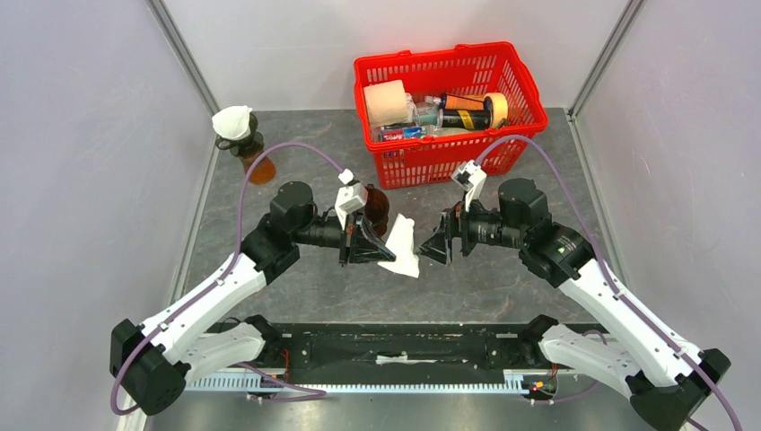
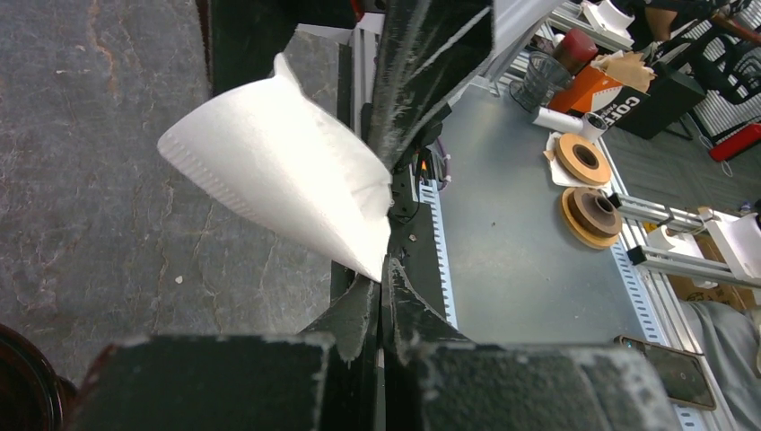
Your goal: Place the coffee filter in the dripper
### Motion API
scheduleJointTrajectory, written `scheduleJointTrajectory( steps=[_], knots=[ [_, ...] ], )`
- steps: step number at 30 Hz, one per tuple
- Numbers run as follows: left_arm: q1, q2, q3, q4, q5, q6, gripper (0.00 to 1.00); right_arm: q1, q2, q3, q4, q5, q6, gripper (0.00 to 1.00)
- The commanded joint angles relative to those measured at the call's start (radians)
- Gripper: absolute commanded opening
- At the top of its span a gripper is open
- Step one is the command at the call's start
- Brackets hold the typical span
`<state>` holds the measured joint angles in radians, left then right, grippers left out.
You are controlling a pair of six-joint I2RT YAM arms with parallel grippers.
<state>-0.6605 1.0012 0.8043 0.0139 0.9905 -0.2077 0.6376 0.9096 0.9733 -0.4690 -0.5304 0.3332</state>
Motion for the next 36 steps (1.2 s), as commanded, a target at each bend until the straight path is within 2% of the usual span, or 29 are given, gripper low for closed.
scheduleJointTrajectory(
  steps=[1, 9, 15, 25, 36],
  knots=[
    [-0.001, -0.023, 0.003, 0.051, 0.041, 0.01, 0.02, 0.002, -0.011, 0.041, -0.01, 0.132, 0.011, 0.95],
    [-0.001, -0.028, 0.001, 0.063, 0.059, 0.007, 0.02, 0.001, -0.014, 0.041, -0.037, 0.132, 0.006, 0.95],
    [-0.001, -0.019, 0.003, 0.069, 0.053, 0.004, 0.02, 0.002, -0.007, 0.043, -0.028, 0.045, -0.011, 0.96],
    [-0.001, -0.013, 0.003, 0.063, 0.041, 0.004, 0.02, 0.002, -0.148, 0.021, -0.044, -0.006, -0.077, 0.99],
    [-0.001, -0.015, 0.004, 0.063, 0.051, 0.004, 0.02, 0.002, -0.065, 0.039, -0.028, -0.007, -0.06, 0.99]
  ],
)
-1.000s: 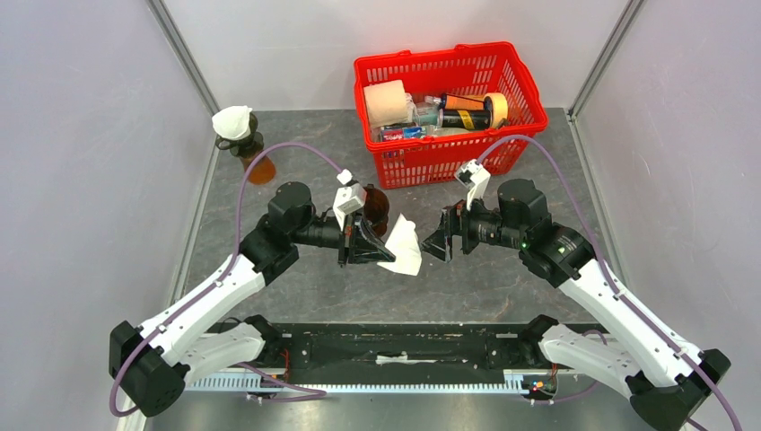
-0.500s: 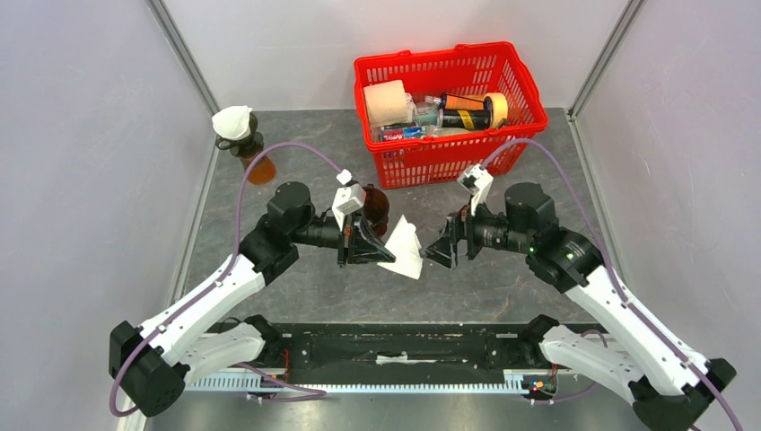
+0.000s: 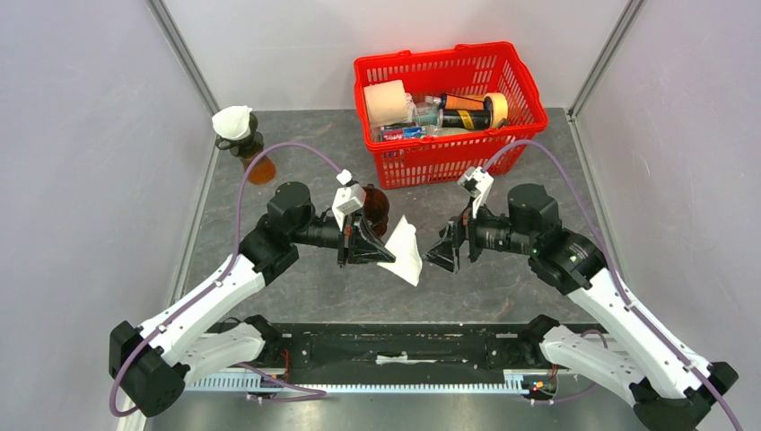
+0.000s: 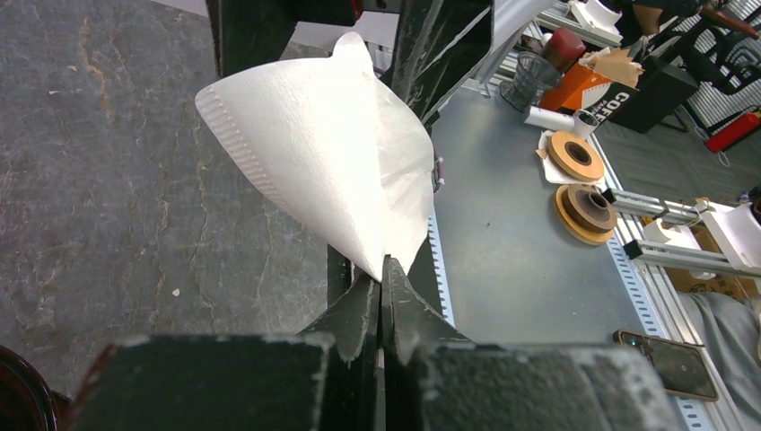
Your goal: Place the coffee filter in the dripper
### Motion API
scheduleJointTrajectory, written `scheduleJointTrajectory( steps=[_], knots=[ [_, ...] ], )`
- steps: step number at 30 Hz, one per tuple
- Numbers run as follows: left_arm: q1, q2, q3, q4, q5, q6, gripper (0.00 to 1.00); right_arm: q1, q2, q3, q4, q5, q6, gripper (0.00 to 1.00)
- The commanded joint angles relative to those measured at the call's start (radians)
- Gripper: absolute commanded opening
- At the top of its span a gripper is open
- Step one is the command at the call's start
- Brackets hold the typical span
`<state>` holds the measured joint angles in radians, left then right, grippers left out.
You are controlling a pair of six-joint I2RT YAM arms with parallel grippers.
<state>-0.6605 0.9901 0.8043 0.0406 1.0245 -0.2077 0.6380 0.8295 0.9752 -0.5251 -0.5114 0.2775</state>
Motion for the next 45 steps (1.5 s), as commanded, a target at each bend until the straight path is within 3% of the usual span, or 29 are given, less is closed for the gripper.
scheduleJointTrajectory(
  steps=[1, 13, 35, 45],
  knots=[
    [-0.001, -0.004, 0.003, 0.036, 0.016, 0.005, 0.02, 0.001, 0.017, 0.036, 0.028, -0.029, -0.003, 0.99],
    [-0.001, -0.001, 0.003, 0.031, 0.0, 0.008, 0.02, 0.001, -0.06, 0.017, 0.02, -0.094, -0.019, 0.99],
    [-0.001, 0.011, 0.001, 0.062, 0.047, -0.003, 0.02, 0.001, 0.038, 0.013, 0.063, -0.083, 0.0, 0.99],
    [-0.005, 0.026, 0.006, 0.1, 0.068, -0.029, 0.02, 0.002, 0.081, -0.007, 0.169, -0.165, 0.06, 0.81]
  ],
)
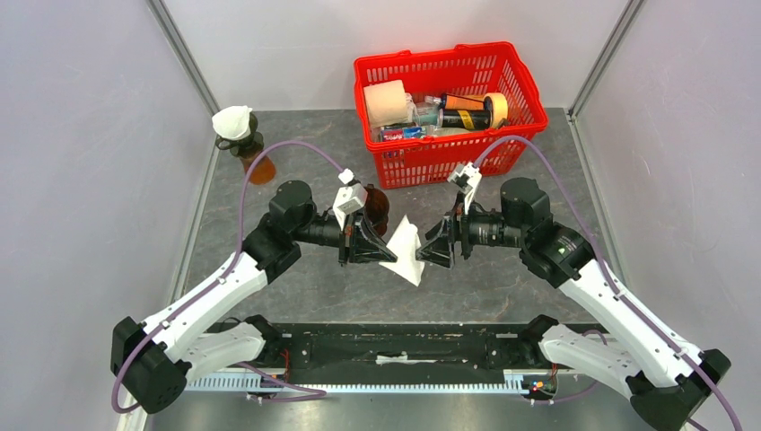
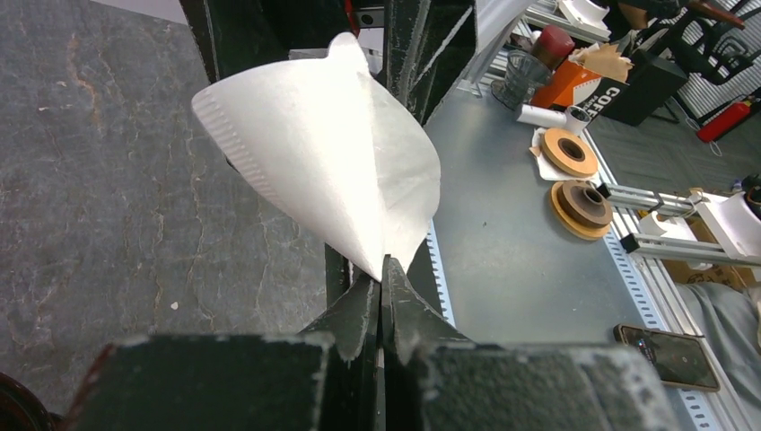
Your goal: Place the coffee filter in the dripper
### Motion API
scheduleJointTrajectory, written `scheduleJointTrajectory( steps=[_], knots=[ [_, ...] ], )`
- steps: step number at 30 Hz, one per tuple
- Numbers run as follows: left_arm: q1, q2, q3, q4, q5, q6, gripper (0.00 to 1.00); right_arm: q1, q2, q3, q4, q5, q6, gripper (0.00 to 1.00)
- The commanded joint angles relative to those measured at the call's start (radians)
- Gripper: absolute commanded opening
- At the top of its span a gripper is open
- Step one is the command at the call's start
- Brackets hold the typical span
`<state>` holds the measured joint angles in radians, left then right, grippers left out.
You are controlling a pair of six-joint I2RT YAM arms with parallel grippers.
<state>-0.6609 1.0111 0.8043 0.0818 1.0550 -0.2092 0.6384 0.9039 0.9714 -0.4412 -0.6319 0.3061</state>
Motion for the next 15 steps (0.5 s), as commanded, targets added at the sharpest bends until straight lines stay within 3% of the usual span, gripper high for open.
scheduleJointTrajectory(
  steps=[1, 10, 15],
  knots=[
    [-0.005, 0.004, 0.006, 0.059, 0.038, -0.028, 0.02, 0.003, 0.007, 0.0, 0.08, -0.04, 0.028, 0.77],
    [-0.008, 0.008, 0.004, 0.082, 0.044, -0.035, 0.02, 0.003, 0.011, -0.022, 0.131, -0.102, 0.061, 0.6],
    [-0.012, 0.026, 0.018, 0.087, 0.049, -0.039, 0.02, 0.01, 0.058, -0.017, 0.177, -0.164, 0.087, 0.58]
  ],
)
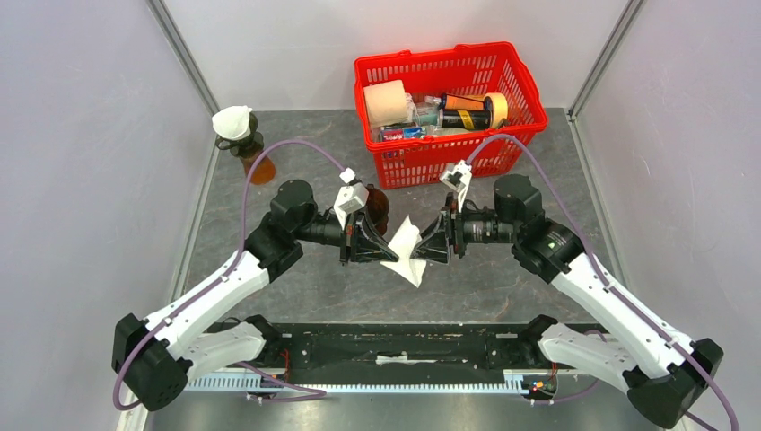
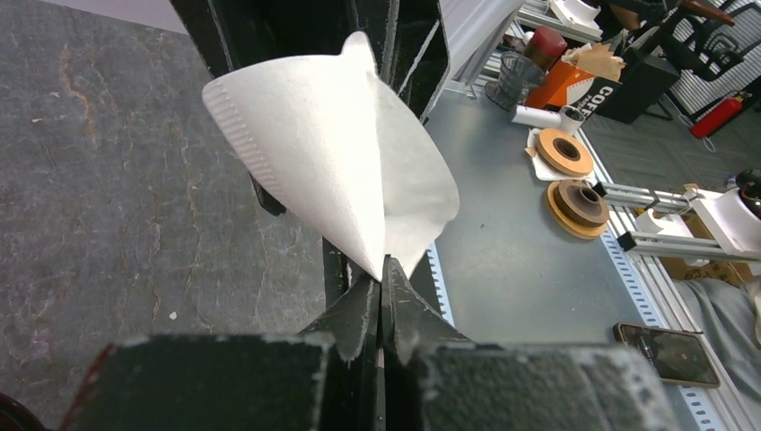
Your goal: Place the coffee filter in the dripper
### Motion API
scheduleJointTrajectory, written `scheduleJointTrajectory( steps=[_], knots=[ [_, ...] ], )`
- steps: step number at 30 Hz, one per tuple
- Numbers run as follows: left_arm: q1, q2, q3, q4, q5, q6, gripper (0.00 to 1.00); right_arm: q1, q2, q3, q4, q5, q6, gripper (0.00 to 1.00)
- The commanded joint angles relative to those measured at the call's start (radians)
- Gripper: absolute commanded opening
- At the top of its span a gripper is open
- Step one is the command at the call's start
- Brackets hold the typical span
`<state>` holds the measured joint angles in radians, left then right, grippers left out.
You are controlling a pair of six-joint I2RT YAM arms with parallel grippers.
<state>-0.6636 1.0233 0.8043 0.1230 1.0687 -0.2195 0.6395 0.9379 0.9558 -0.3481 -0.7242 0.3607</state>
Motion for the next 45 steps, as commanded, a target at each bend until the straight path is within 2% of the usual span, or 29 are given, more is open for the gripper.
scheduleJointTrajectory(
  steps=[1, 8, 14, 15, 17, 23, 26, 27, 29, 31, 34, 37, 42, 45],
  knots=[
    [-0.01, 0.016, 0.019, 0.046, 0.034, -0.029, 0.02, 0.011, 0.028, -0.005, 0.099, -0.075, 0.04, 0.56],
    [-0.011, 0.016, 0.02, 0.047, 0.015, -0.038, 0.02, 0.022, 0.021, -0.017, 0.132, -0.102, 0.067, 0.29],
    [-0.011, -0.015, 0.009, 0.047, 0.001, -0.035, 0.02, 0.022, -0.016, -0.02, 0.073, -0.085, 0.048, 0.24],
    [-0.011, -0.018, 0.008, 0.049, -0.001, -0.035, 0.02, 0.022, -0.02, -0.02, 0.067, -0.083, 0.05, 0.19],
    [-0.011, -0.021, 0.007, 0.053, -0.002, -0.037, 0.02, 0.022, -0.022, -0.021, 0.068, -0.09, 0.054, 0.0],
    [-0.011, -0.01, 0.003, 0.113, -0.004, -0.083, 0.02, 0.025, -0.022, -0.01, 0.072, -0.099, 0.068, 0.0],
    [-0.011, -0.011, 0.006, 0.111, -0.036, -0.101, 0.04, 0.026, -0.037, -0.007, 0.078, -0.053, 0.079, 0.0],
    [-0.011, -0.014, 0.012, 0.08, -0.07, -0.095, 0.16, 0.026, -0.042, 0.001, 0.052, -0.002, 0.073, 0.0],
    [-0.011, -0.026, 0.026, 0.012, -0.157, -0.088, 0.55, 0.026, -0.05, 0.044, -0.06, 0.132, 0.044, 0.0],
    [-0.011, -0.037, 0.047, -0.053, -0.25, -0.096, 0.79, 0.026, -0.053, 0.09, -0.168, 0.295, 0.037, 0.0],
    [-0.014, -0.045, 0.081, -0.116, -0.393, -0.137, 0.83, 0.025, -0.041, 0.144, -0.312, 0.533, 0.025, 0.0],
    [-0.025, -0.011, 0.157, -0.264, -0.602, -0.164, 0.84, 0.027, -0.023, 0.167, -0.368, 0.619, 0.032, 0.0],
    [-0.085, 0.073, 0.221, -0.271, -0.574, -0.193, 0.86, 0.027, 0.017, 0.175, -0.384, 0.662, 0.051, 0.0],
    [-0.129, 0.123, 0.233, -0.206, -0.513, -0.2, 0.86, 0.029, 0.013, 0.164, -0.341, 0.603, 0.05, 0.0]
  ],
)
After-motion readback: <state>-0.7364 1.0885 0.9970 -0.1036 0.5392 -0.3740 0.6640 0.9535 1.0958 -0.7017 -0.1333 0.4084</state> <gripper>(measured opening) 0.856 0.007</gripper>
